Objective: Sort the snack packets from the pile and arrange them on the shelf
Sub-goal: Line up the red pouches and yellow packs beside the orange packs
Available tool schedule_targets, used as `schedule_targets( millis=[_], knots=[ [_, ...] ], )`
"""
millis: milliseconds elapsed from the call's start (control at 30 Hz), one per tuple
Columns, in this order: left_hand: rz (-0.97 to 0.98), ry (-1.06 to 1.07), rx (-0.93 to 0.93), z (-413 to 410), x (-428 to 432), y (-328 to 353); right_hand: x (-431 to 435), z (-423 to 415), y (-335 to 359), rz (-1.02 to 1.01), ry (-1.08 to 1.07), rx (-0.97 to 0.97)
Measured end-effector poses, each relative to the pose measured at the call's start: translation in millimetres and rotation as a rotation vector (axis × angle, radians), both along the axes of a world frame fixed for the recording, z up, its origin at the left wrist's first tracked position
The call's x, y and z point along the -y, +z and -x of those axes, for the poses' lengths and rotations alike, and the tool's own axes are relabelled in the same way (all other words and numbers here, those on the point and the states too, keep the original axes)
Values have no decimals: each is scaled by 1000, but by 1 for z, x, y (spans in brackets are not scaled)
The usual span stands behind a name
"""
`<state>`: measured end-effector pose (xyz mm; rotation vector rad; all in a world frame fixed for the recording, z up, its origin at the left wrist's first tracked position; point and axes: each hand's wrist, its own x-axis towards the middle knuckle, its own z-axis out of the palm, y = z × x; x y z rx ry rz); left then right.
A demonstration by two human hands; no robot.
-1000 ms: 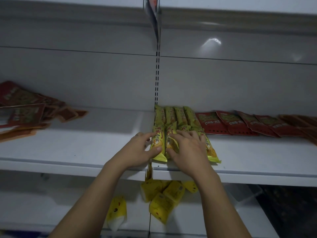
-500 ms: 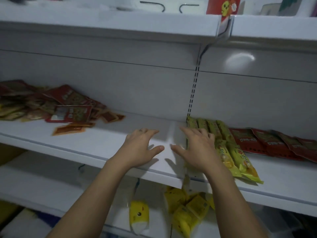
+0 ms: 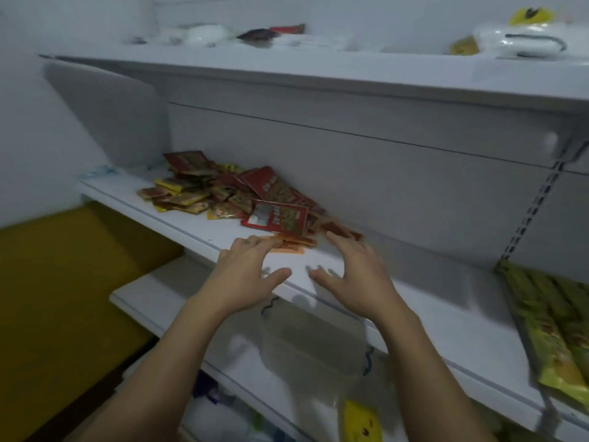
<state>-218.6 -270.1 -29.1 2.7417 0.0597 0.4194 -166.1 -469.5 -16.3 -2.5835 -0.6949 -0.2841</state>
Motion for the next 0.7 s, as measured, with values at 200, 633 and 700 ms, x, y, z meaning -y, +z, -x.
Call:
schedule_targets(
  millis=[200,633,700],
  knots=[
    [-8,124,-52,15,-88,-9,-96,-7,-5,-23,95,28],
    [-3,67,-46,-47,-151,-17,-170,-78,-14,236,39,-29],
    [-24,20,-57,-71,-150,-18,-166,-98,-16,242,2,-55]
  ],
)
